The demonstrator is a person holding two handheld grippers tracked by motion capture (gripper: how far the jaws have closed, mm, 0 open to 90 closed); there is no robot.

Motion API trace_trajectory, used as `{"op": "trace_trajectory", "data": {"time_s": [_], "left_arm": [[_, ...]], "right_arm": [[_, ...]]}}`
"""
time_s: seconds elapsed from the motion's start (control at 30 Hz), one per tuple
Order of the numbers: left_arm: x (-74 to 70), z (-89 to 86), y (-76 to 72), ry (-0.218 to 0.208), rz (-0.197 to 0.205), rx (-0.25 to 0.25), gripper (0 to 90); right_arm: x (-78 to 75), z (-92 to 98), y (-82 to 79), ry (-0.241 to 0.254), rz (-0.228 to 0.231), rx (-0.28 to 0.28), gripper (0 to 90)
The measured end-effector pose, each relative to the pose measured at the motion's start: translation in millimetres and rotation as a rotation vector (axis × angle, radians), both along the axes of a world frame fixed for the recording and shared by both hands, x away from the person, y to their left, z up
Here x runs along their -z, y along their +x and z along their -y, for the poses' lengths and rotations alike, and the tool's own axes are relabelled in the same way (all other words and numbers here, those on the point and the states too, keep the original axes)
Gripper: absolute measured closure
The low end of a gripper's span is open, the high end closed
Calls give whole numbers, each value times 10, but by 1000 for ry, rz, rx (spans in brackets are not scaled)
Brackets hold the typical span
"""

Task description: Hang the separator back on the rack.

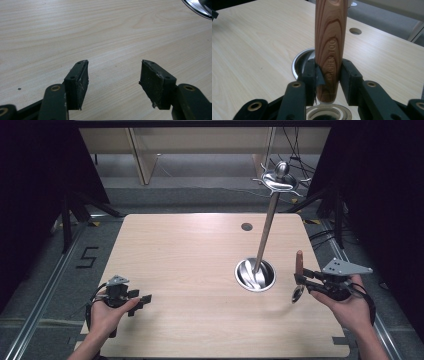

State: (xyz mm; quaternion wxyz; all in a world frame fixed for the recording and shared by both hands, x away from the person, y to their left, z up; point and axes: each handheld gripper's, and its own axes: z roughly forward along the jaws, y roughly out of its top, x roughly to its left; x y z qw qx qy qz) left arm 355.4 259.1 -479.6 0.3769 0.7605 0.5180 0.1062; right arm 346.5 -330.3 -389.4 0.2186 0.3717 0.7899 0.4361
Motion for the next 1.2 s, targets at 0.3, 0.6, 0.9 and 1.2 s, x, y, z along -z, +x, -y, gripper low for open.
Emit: {"op": "trace_trajectory", "data": {"time_s": [0.3, 0.6, 0.9, 1.2], "left_arm": [[-2, -8, 1, 4, -3, 3, 388], [9, 18, 2, -24, 6, -25, 386], [8, 16, 2, -19, 9, -29, 386], [0, 20, -2, -25, 16, -32, 386]], "right_arm": [[-93, -32, -21, 44, 26, 28, 688], [-215, -35, -4, 72, 72, 32, 688], [-293, -74, -15, 117, 99, 45, 688], [-394, -92, -11, 137, 134, 55, 687]]}}
